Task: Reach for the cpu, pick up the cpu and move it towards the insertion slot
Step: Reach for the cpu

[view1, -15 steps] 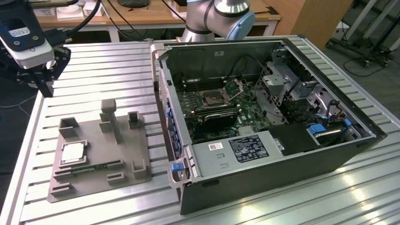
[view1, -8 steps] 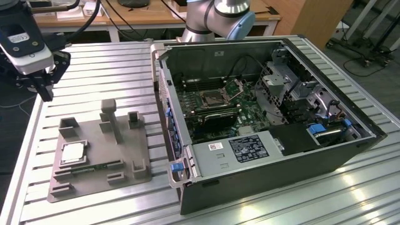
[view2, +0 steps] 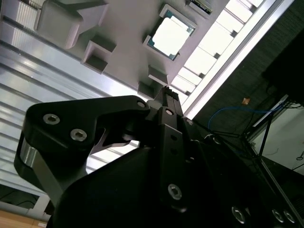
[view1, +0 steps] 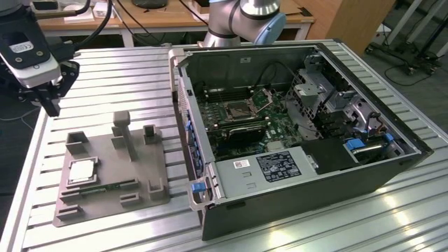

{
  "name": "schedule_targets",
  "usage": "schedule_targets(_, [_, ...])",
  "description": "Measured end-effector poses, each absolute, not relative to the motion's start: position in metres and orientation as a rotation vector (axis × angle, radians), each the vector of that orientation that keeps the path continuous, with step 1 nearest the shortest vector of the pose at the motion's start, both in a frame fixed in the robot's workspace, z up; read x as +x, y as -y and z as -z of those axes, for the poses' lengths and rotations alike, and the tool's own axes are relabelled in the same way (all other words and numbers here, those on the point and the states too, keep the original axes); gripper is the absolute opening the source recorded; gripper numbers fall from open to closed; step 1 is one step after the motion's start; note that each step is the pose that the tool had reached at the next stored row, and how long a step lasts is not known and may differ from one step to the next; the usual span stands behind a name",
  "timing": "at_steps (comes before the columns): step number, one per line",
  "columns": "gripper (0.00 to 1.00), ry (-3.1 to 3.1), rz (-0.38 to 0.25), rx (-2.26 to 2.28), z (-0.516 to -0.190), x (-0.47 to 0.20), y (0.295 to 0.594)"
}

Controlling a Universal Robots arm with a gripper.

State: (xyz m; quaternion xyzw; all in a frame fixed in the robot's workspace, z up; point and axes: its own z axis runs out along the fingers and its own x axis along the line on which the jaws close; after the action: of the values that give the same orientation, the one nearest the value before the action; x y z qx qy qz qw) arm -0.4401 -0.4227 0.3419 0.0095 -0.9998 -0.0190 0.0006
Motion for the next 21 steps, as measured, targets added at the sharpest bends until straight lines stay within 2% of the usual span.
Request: schedule_targets(21, [0.11,3.14,0.062,0.03,-0.335,-0.4417,0.4251])
